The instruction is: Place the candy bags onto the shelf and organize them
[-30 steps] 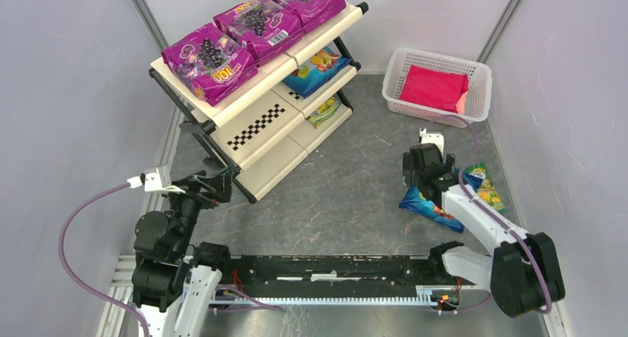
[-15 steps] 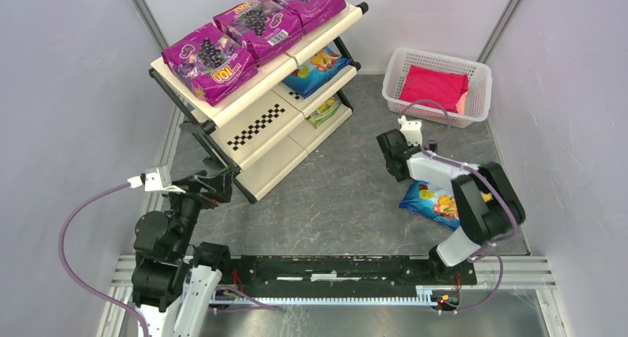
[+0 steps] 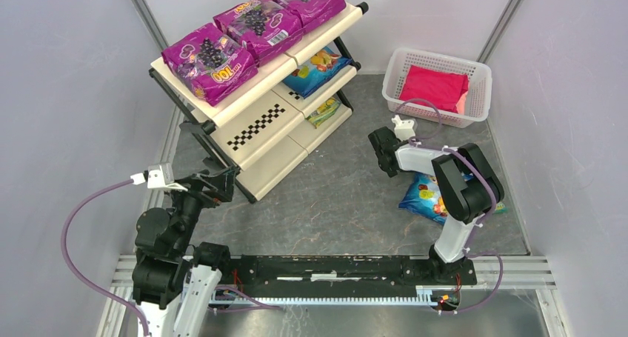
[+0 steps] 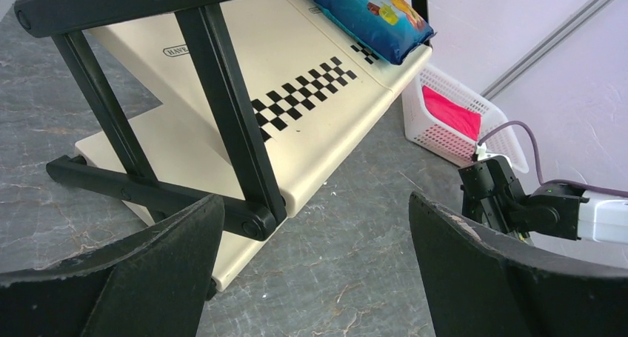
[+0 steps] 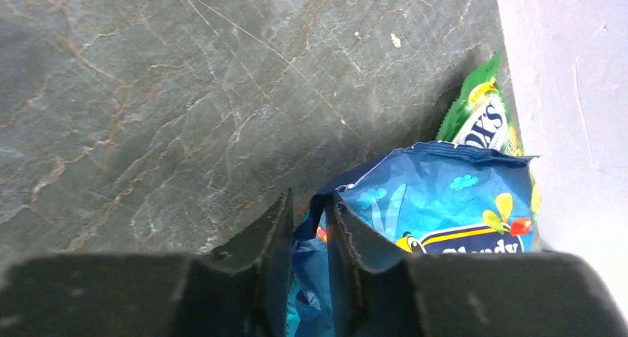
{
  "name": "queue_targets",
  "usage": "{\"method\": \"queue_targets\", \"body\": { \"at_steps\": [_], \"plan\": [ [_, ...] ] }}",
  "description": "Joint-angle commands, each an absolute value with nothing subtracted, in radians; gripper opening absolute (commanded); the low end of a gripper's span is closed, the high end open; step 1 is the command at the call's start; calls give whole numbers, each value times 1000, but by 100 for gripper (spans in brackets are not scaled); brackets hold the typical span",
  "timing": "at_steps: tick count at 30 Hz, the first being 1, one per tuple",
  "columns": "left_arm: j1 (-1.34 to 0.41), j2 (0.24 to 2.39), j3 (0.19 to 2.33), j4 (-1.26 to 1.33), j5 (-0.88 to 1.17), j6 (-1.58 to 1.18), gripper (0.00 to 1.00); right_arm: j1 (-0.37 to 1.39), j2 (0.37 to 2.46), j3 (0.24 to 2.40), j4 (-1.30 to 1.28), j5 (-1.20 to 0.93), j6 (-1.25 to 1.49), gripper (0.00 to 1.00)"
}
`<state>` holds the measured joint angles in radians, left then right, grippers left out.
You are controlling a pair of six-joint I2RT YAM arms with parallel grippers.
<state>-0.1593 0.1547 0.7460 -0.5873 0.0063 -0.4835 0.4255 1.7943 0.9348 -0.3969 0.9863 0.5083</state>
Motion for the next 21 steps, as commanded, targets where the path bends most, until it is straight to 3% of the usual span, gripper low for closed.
{"method": "queue_targets", "body": {
  "at_steps": [1, 4, 12, 15, 20, 21],
  "plan": [
    [-164, 168, 749, -544, 19, -418, 100, 438, 1758, 927, -318, 941, 455, 17],
    [-163, 171, 749, -543, 17, -417, 100, 481, 1729, 908, -233, 853, 334, 0],
    [-163, 179, 749, -546, 14, -420, 100, 729, 1686, 881, -11, 491, 36, 0],
    [-163, 184, 748, -545, 12, -421, 100, 796, 1718, 915, 45, 268, 26, 0],
    [-163, 195, 748, -546, 10, -422, 100, 888, 1801, 1024, 43, 77, 63, 0],
    [-163, 196, 747, -546, 10, -422, 100, 892, 1811, 1044, 34, 39, 73, 4]
  ]
}}
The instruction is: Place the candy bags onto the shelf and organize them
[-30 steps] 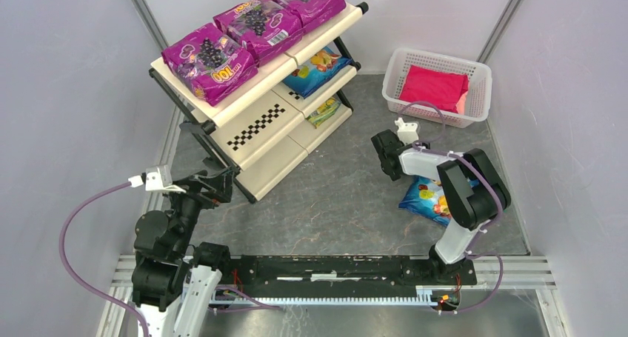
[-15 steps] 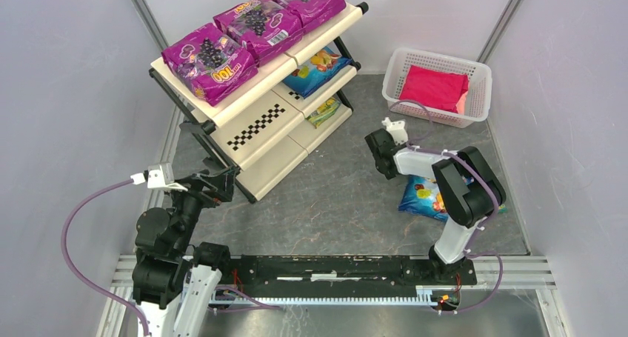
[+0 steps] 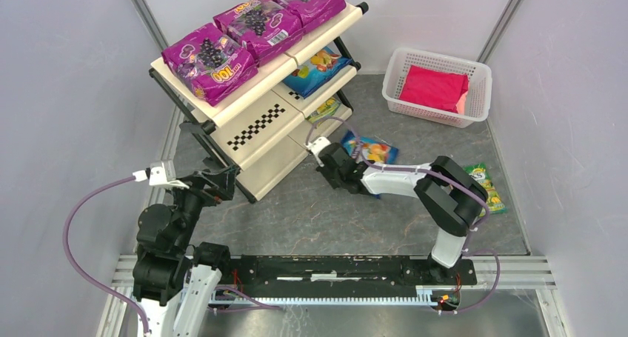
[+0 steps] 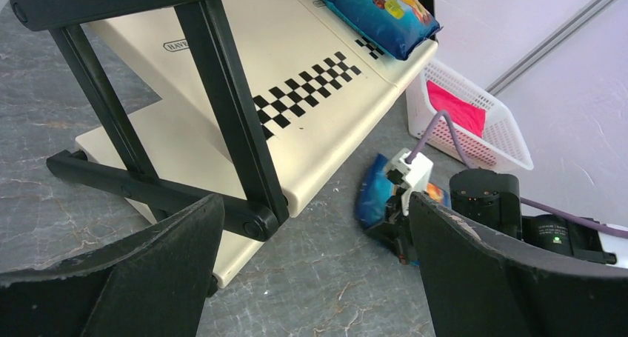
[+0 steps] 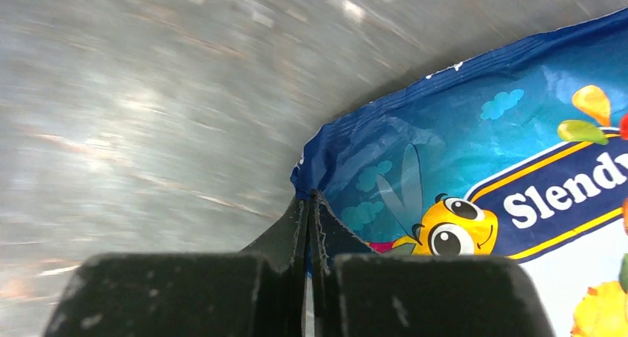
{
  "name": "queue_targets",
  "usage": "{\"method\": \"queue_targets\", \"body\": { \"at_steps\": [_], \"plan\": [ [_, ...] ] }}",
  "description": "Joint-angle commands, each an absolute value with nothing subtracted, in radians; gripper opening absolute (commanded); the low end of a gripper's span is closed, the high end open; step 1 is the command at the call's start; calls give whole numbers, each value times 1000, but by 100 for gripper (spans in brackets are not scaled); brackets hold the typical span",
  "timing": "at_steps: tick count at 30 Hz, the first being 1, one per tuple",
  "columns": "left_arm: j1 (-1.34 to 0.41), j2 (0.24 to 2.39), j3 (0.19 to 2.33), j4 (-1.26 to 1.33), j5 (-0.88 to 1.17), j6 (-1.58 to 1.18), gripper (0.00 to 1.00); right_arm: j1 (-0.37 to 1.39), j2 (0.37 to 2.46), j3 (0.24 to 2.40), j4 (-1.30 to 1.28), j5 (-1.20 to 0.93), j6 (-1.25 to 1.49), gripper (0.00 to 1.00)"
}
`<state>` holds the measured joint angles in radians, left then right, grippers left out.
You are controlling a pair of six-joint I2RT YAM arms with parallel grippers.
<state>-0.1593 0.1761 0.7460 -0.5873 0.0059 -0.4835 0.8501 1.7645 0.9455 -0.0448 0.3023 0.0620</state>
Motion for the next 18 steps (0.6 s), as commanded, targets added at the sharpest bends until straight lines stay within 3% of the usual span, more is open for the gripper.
{"method": "queue_targets", "body": {
  "at_steps": [1, 3, 8, 10, 14, 18],
  "plan": [
    [-163, 198, 747, -546, 8, -423, 100, 891, 1816, 1056, 25, 4, 83, 10],
    [-163, 199, 747, -545, 8, -423, 100, 891, 1807, 1065, 7, -39, 89, 22],
    [-161, 201, 747, -545, 10, -422, 100, 887, 1691, 1041, -59, -71, 68, 69],
    [-161, 202, 748, -543, 12, -422, 100, 871, 1612, 1009, -56, -99, 61, 83],
    [-161, 201, 748, -544, 13, -421, 100, 754, 1490, 935, -31, -192, 105, 97],
    [-161, 196, 747, -544, 12, -420, 100, 527, 1401, 808, 80, -341, 287, 98]
  ]
}}
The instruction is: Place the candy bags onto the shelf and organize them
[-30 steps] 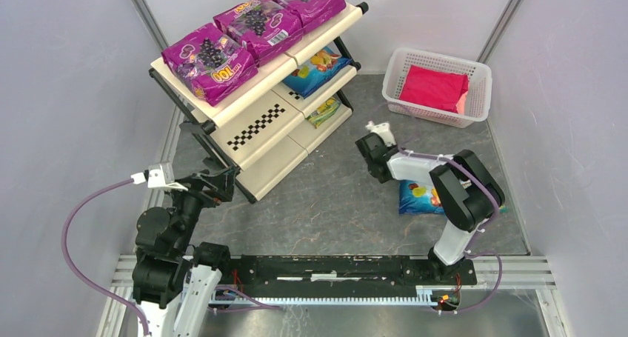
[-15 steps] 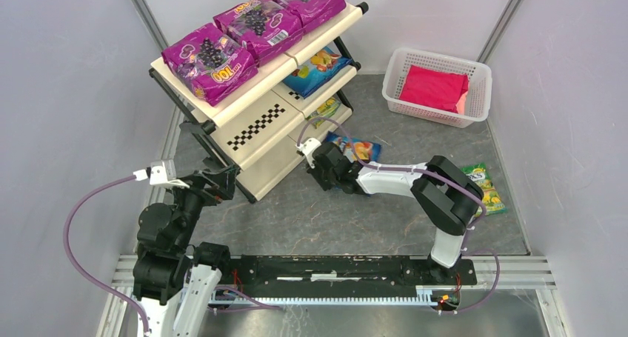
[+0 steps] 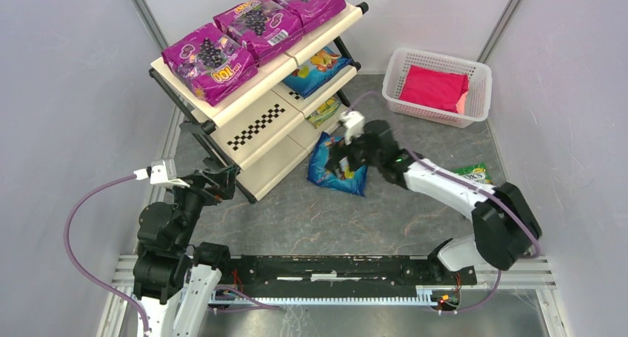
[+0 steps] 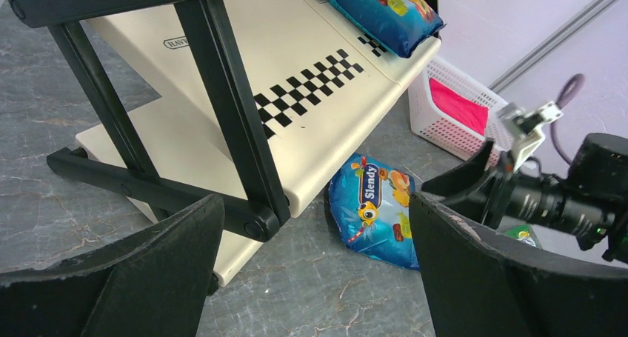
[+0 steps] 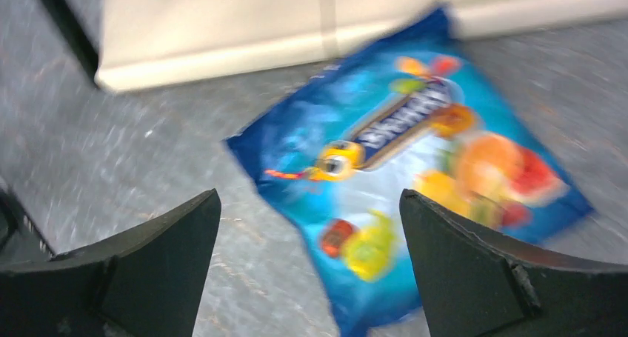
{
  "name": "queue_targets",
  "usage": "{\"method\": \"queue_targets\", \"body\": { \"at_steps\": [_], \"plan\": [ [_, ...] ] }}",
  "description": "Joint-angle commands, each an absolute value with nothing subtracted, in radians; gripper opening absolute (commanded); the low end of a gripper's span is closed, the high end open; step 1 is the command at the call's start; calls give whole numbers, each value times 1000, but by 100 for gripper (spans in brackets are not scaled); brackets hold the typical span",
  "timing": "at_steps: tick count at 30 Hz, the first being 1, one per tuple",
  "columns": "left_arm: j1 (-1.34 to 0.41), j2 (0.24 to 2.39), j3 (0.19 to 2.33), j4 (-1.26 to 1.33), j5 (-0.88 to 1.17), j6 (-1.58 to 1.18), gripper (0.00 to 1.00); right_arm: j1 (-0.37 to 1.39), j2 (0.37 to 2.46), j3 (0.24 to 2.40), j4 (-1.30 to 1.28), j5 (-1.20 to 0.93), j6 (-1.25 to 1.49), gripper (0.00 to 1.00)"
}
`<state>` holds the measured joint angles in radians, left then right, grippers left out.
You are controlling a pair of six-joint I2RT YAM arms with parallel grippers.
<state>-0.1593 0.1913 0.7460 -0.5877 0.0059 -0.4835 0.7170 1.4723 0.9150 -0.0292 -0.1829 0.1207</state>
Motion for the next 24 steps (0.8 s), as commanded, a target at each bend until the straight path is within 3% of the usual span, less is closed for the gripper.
{"method": "queue_targets", "body": {
  "at_steps": [1, 5, 9, 16, 24],
  "plan": [
    [-161, 194, 747, -545, 12, -421, 100, 465, 1389, 764, 116, -381, 346, 98],
    [-161, 191, 749, -545, 14, -420, 100, 252, 1413, 637, 277, -525, 524, 98],
    [-161, 190, 749, -545, 16, -419, 100, 148, 1483, 536, 456, -644, 659, 98],
    [-161, 191, 749, -544, 20, -419, 100, 139, 1666, 499, 646, -733, 790, 98],
    [-161, 198, 749, -544, 20, -419, 100, 175, 1784, 538, 656, -677, 837, 94]
  ]
}}
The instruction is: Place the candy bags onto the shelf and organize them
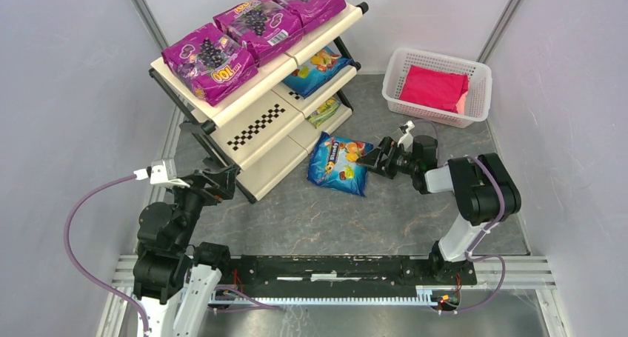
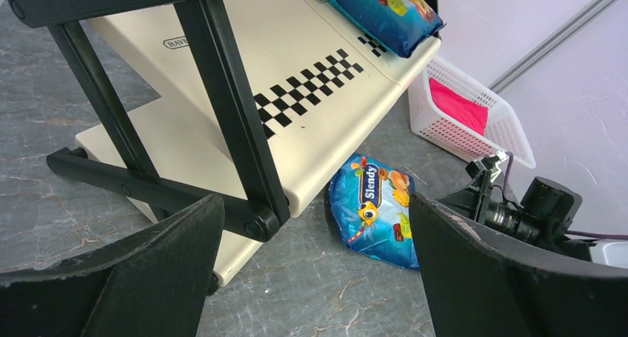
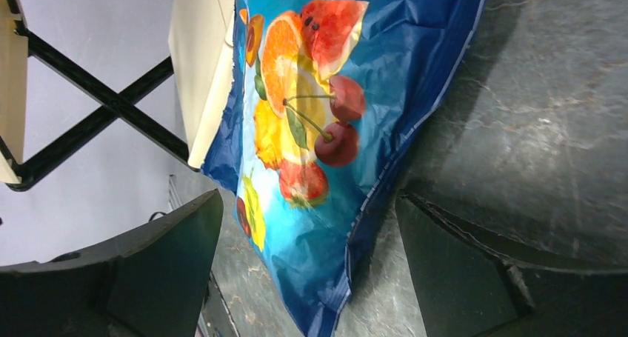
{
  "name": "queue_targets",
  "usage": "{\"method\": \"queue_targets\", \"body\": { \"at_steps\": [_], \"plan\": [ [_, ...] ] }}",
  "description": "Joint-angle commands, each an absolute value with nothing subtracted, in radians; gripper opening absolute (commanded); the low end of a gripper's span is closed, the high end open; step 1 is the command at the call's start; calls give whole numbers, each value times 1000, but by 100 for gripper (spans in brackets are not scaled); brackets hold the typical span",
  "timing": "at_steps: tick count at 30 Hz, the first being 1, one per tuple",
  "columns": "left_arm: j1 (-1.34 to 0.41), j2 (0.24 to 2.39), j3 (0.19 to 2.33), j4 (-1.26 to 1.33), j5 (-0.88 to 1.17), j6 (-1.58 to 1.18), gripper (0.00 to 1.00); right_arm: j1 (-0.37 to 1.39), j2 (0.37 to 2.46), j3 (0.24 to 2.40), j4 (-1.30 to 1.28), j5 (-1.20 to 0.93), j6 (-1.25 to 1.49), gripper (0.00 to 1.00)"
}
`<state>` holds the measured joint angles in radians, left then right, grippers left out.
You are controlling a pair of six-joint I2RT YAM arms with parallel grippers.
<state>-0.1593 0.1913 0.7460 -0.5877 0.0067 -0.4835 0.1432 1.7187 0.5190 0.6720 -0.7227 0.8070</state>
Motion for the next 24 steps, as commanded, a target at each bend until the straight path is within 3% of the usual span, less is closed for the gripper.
{"method": "queue_targets", "body": {
  "at_steps": [1, 4, 8, 21, 24],
  "plan": [
    [-161, 199, 749, -544, 20, -419, 100, 186, 1795, 543, 634, -641, 833, 93],
    [-161, 202, 749, -544, 21, -419, 100, 237, 1825, 547, 612, -543, 836, 93],
    [-161, 208, 749, -545, 21, -420, 100, 278, 1890, 519, 710, -499, 906, 82],
    [-161, 215, 749, -543, 20, -421, 100, 286, 1823, 417, 972, -545, 980, 17],
    [-161, 215, 749, -544, 18, -420, 100, 287, 1769, 387, 1042, -582, 1048, 6]
  ]
}}
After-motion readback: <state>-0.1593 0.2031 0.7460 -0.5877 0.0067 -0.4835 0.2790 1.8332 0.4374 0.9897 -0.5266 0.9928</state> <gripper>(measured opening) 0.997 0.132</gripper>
